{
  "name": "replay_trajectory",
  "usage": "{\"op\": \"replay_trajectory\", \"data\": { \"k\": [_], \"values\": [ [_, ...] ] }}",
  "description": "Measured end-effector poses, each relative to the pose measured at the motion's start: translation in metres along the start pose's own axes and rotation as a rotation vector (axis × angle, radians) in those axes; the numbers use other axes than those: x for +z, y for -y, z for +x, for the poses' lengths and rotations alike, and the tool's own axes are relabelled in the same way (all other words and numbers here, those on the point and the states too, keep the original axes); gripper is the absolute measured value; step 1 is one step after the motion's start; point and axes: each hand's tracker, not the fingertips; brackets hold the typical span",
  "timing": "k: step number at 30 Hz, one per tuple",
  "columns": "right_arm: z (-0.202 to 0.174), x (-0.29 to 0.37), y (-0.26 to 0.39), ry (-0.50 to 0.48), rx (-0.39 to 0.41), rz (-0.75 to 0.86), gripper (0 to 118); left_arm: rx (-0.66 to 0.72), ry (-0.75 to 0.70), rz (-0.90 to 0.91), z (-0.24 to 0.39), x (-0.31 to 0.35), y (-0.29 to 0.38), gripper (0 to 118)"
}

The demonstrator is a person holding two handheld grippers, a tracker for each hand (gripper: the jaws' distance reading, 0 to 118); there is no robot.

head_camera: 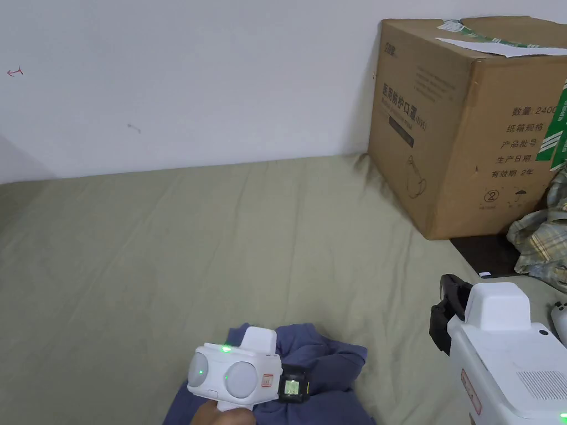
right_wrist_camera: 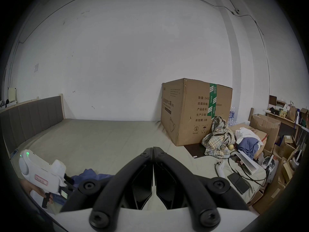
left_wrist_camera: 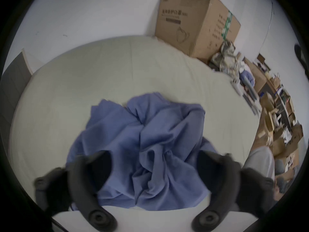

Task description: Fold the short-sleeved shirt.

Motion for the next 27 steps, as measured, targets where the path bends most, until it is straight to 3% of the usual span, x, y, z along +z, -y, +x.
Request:
{"op": "replay_trajectory", "data": {
  "k": [5, 10, 16, 17, 19, 22, 23, 27],
  "values": [
    [-0.003, 0.007, -0.008, -0.012, -0.01, 0.02, 0, 0.076, -0.02, 0.299, -0.011, 0.07, -0.01, 114],
    [-0.008, 0.016, -0.017, -0.028, -0.008, 0.054, 0, 0.062, -0.157, 0.595, -0.028, 0.143, -0.007, 113],
    [-0.015, 0.021, -0.027, -0.038, -0.007, 0.093, 0, 0.026, -0.374, 0.783, -0.054, 0.188, 0.004, 109],
    [-0.016, 0.022, -0.027, -0.04, -0.006, 0.097, 0, 0.013, -0.4, 0.797, -0.056, 0.192, 0.007, 102],
    [-0.018, 0.021, -0.029, -0.044, -0.006, 0.102, 0, 0.013, -0.446, 0.825, -0.061, 0.198, 0.012, 75],
    [-0.021, 0.02, -0.03, -0.05, -0.008, 0.103, 0, 0.008, -0.442, 0.831, -0.066, 0.2, 0.015, 6],
    [-0.022, 0.02, -0.03, -0.052, -0.008, 0.103, 0, 0.01, -0.443, 0.83, -0.067, 0.2, 0.015, 0],
    [-0.026, 0.019, -0.03, -0.058, -0.003, 0.102, 0, 0.018, -0.429, 0.798, -0.072, 0.198, 0.018, 0]
  ]
}}
